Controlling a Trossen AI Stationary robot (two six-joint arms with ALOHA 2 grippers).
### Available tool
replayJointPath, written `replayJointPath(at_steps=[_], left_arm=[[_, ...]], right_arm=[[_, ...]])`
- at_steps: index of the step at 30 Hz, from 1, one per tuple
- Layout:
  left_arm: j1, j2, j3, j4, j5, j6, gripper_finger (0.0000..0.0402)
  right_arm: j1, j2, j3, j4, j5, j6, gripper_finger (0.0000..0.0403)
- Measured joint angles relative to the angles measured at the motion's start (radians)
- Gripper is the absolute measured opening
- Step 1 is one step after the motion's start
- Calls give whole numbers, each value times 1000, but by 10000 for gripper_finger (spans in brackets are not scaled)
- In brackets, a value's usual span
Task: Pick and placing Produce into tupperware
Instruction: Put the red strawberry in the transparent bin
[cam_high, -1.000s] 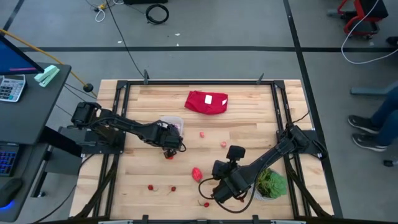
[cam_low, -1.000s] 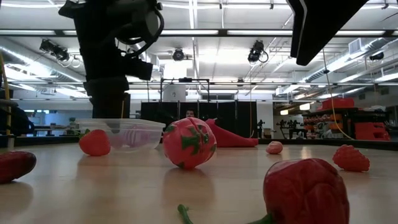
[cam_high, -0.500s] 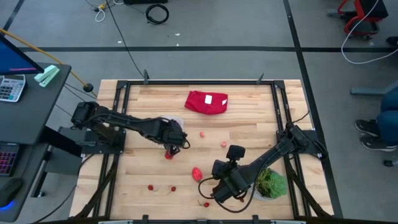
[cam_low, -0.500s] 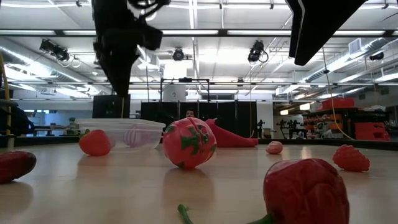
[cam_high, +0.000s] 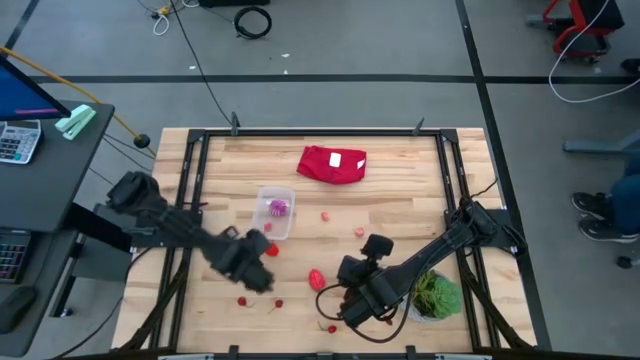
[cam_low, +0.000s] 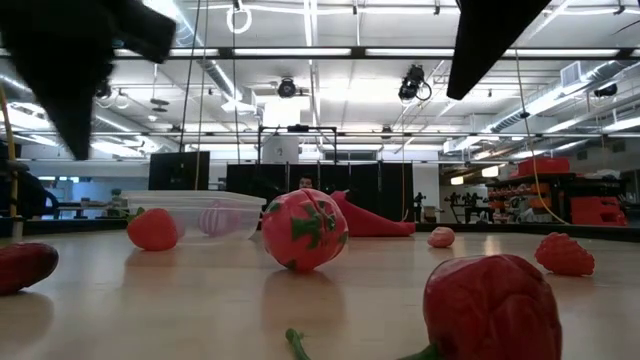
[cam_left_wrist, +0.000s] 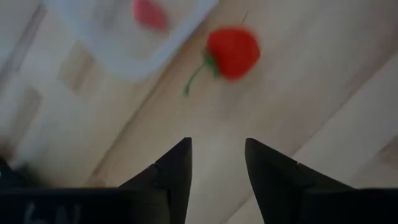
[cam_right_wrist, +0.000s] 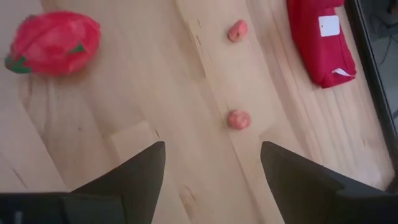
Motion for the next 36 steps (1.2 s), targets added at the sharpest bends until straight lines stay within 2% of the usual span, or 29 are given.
replayJointPath(at_steps=[6, 9, 12, 17, 21, 23, 26, 36], left_arm=[[-167, -5, -69, -184, -53, -362, 138], [-251, -55, -118, -245, -60, -557, 132], [-342, -148, -180, -222, -97, -693, 125], [-500, -357, -291, -221, -285, -852, 117], [-580, -538, -398, -227, -414, -950, 119], [-592, -604, -446, -185, -480, -986, 121], [-588, -634, -485, -99, -580, -985, 124], [-533, -616, -633, 308, -571, -785, 141]], right_arm=[[0, 0, 0, 39, 0, -5, 274], [0, 0, 0, 43, 0, -5, 274], [0, 0, 0, 50, 0, -5, 274], [-1, 0, 0, 55, 0, -10, 274], [-1, 0, 0, 55, 8, -23, 274], [-1, 0, 0, 56, 26, -23, 274], [-1, -1, 0, 60, 38, -23, 274], [-1, -1, 0, 63, 55, -25, 274]])
